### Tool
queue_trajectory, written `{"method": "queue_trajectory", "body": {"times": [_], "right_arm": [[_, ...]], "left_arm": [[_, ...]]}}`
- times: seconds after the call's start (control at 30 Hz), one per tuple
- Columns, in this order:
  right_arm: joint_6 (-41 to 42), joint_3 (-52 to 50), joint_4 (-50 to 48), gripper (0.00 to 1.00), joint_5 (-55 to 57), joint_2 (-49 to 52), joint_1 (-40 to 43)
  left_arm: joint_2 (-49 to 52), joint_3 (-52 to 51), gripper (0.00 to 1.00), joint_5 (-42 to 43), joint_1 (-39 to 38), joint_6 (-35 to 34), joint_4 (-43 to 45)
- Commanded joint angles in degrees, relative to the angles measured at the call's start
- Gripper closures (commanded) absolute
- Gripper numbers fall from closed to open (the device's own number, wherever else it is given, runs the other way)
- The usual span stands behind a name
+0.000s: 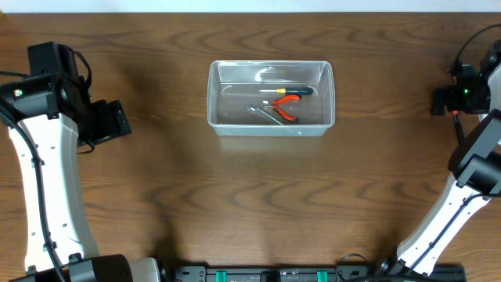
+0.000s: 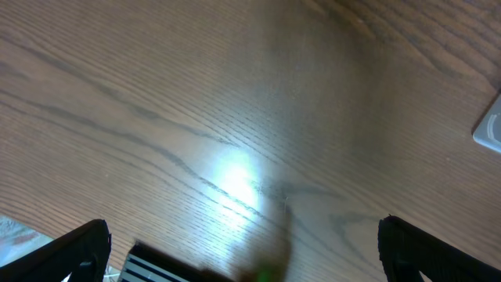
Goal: Pack container
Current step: 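Lower the open right gripper over the red-handled hammer, then close the right gripper on the hammer handle below the head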
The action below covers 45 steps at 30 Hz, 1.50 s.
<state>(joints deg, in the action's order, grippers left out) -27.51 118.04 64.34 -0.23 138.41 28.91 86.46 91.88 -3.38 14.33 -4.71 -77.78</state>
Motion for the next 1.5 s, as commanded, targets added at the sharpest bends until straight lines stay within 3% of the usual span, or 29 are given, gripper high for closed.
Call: {"method": "queue_trajectory", "body": {"times": [0.0,1.47], "right_arm": [[-0.8,1.2,0.5,0.02,0.2,1.4,1.0],[-0.4,1.0,2.4,0.01,-0.2,1.5,1.8]], "left_arm": [[-0.5,1.3,0.02,-0.1,0.2,-0.3,-0.2],[-0.5,1.3,0.02,-0.1,0.2,-0.3,-0.2]]}}
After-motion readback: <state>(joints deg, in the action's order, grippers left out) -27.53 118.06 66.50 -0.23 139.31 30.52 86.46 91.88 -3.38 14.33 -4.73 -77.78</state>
